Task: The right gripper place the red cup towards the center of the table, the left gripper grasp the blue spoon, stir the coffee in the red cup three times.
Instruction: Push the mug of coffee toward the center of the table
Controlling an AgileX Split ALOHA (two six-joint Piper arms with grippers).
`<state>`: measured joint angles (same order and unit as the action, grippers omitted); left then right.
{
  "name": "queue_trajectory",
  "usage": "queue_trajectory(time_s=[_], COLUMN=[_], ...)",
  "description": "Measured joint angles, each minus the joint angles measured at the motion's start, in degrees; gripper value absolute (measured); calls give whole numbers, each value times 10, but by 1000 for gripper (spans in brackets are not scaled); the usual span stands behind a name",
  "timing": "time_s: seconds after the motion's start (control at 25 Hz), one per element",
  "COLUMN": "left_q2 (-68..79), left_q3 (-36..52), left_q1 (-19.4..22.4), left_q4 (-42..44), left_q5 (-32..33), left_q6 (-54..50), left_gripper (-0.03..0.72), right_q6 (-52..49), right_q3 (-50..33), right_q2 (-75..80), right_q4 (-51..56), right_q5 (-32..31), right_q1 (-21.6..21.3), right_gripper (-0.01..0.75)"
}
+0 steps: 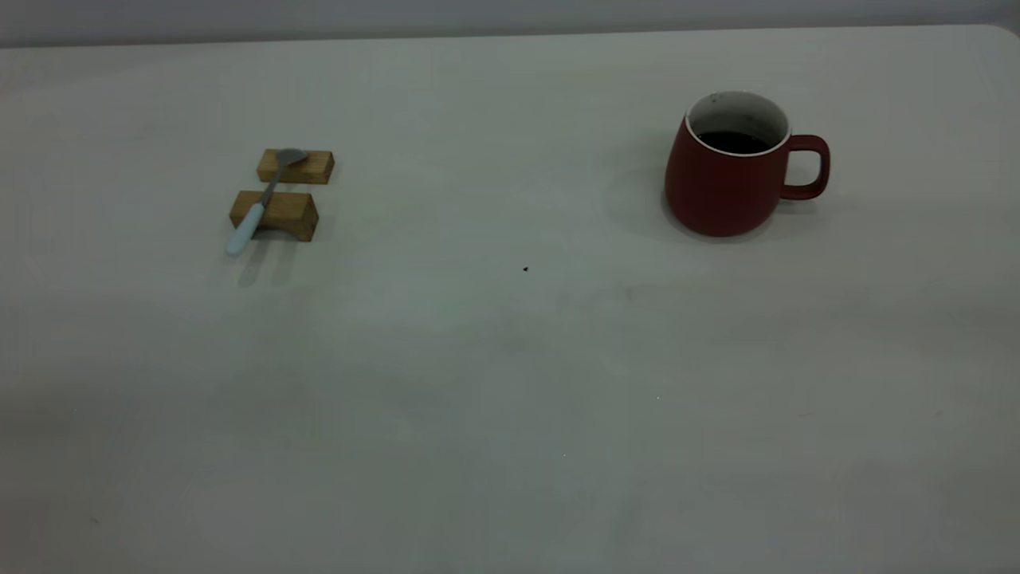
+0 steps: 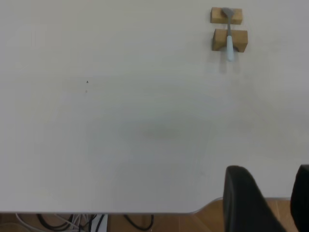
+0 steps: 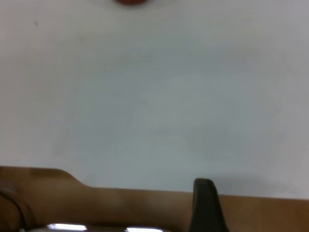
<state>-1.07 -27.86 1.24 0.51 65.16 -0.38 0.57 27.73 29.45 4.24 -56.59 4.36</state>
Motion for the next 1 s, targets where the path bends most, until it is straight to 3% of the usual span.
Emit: queue_trajectory(time_s=[0.28, 0.4, 0.76, 1.0], left_q2=[0, 0, 0, 0], left_q3=[0, 0, 0, 0], left_q1=[0, 0, 0, 0], left_q4=[0, 0, 0, 0], left_q5=[0, 0, 0, 0], left_q6=[0, 0, 0, 0], left_gripper=[318, 318, 318, 318], right_q6=[84, 123, 295, 469], right_q3=[6, 33, 207, 317], right_q2=[254, 359, 611, 749], right_q4=[35, 59, 78, 116], right_q5=[210, 269, 317, 324], right_q1=[0, 0, 0, 0], right_gripper=[572, 572, 572, 572])
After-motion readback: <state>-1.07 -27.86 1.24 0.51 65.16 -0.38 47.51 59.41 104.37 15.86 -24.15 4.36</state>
